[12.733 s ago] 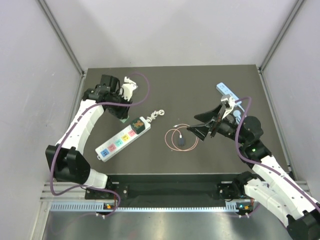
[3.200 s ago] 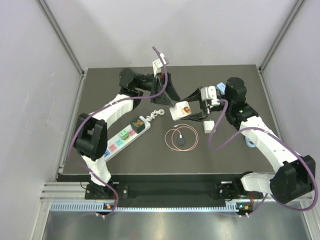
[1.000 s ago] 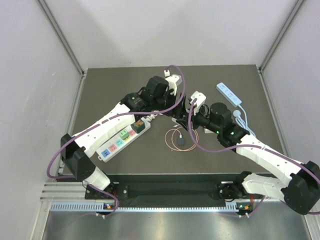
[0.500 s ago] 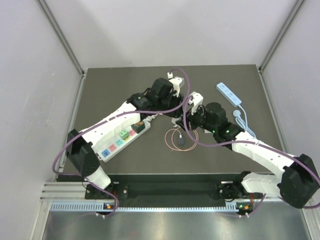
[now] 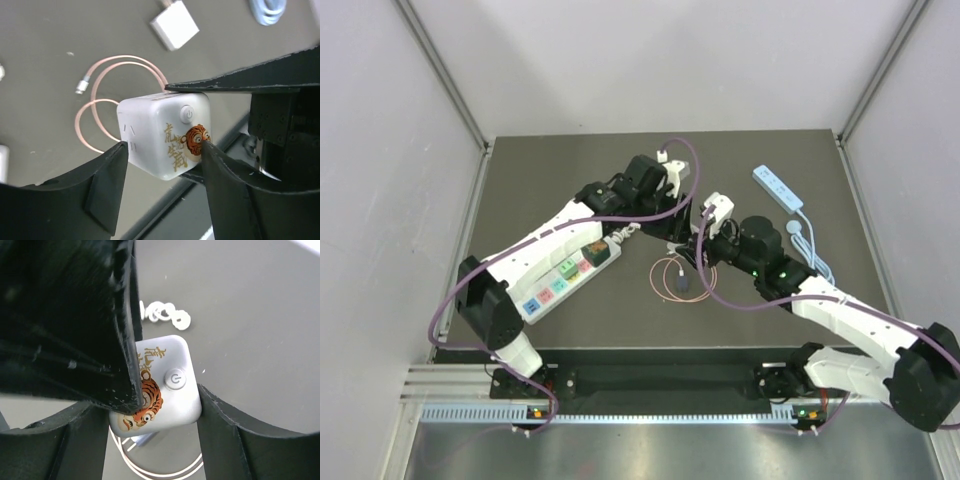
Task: Insert the plug
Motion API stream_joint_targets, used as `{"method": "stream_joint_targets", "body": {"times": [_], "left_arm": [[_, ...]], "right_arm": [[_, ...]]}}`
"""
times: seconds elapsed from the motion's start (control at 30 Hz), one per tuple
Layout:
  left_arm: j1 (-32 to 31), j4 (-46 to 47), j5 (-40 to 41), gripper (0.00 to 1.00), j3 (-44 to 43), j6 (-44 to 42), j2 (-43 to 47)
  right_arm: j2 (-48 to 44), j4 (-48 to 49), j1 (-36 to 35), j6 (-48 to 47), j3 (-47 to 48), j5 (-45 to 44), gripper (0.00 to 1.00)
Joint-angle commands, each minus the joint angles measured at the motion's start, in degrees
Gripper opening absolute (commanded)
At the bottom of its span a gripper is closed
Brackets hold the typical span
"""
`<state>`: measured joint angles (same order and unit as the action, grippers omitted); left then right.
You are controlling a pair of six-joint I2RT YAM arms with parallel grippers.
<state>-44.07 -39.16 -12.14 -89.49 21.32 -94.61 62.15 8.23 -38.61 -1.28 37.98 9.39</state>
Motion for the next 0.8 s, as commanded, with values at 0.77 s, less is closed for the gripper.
{"method": "stream_joint_targets", "body": {"times": [0.77], "left_arm": [[10.0,19.3,-31.4,0.71,13.6,15.7,6.6]], "right_arm": [[-7.6,16.6,0.1,-2.1,-1.5,6.9,0.00]]}}
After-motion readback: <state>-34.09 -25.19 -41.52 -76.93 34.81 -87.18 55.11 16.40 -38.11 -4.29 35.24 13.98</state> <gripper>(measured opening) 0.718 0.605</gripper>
